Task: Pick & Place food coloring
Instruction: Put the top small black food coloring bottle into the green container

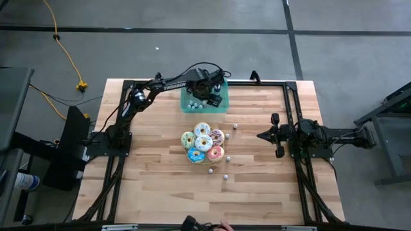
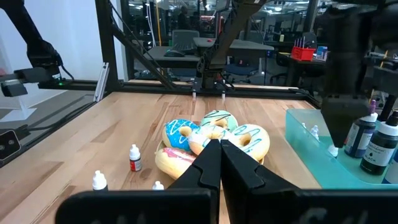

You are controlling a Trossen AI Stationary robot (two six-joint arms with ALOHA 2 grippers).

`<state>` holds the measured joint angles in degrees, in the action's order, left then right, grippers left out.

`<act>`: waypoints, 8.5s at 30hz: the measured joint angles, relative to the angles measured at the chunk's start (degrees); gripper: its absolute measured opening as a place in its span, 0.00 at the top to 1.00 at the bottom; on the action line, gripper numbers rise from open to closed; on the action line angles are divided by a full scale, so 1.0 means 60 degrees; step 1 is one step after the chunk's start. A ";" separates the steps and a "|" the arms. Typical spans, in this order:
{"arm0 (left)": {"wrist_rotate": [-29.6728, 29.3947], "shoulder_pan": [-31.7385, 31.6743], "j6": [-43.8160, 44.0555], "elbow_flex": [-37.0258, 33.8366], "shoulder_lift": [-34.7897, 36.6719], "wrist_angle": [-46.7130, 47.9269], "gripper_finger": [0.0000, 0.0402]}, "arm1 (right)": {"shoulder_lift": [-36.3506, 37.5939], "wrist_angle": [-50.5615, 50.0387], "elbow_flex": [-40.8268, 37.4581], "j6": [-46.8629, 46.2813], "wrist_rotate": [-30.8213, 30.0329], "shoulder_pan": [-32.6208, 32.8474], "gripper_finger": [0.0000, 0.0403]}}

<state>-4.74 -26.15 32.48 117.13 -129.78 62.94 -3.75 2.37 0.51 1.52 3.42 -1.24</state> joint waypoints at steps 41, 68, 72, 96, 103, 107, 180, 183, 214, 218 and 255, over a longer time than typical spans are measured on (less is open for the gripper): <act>0.1345 0.2662 -0.3750 0.2599 0.0011 0.1546 0.37 | 0.0004 0.0000 -0.0003 0.0000 0.0000 0.0000 1.00; 0.1186 0.3235 -0.4640 0.1937 -0.0872 -0.0566 0.37 | 0.0004 0.0004 -0.0003 0.0000 0.0000 -0.0002 1.00; 0.1139 0.3237 -0.4709 0.1965 -0.1096 -0.0542 0.37 | 0.0004 0.0000 -0.0002 0.0000 -0.0004 0.0000 1.00; 0.1078 0.3242 -0.5129 0.2931 -0.1847 0.0175 0.37 | -0.0171 -0.0040 -0.0003 0.0000 -0.0011 -0.0003 1.00; 0.1196 0.3344 -0.5383 0.2917 -0.2111 0.0333 0.37 | -0.0274 -0.0048 0.0000 0.0000 -0.0007 0.0000 1.00; 0.1015 0.3394 -0.5444 0.2929 -0.2239 0.0371 0.37 | -0.0262 -0.0051 -0.0003 0.0000 -0.0007 -0.0003 1.00; 0.0871 0.3428 -0.4613 0.2931 -0.2233 0.0026 0.62 | -0.0302 0.0004 -0.0001 0.0000 0.0000 -0.0003 1.00; 0.0755 0.3428 -0.4569 0.2931 -0.2233 0.0024 0.62 | -0.0302 0.0000 -0.0003 0.0000 0.0000 0.0000 1.00; 0.0872 0.3428 -0.4690 0.2924 -0.2342 -0.0053 0.75 | -0.0299 0.0003 0.0000 0.0000 0.0000 -0.0003 1.00; 0.0871 0.3428 -0.4690 0.2924 -0.2339 -0.0065 0.88 | -0.0299 0.0004 -0.0003 0.0000 0.0000 -0.0003 1.00; 0.0375 0.3100 -0.4835 0.2980 -0.1343 0.0180 0.94 | -0.0302 0.0000 -0.0003 0.0000 0.0000 -0.0002 1.00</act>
<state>-2.49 -7.55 3.47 135.01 -137.83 64.01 -5.56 2.37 0.49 1.52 3.42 -1.25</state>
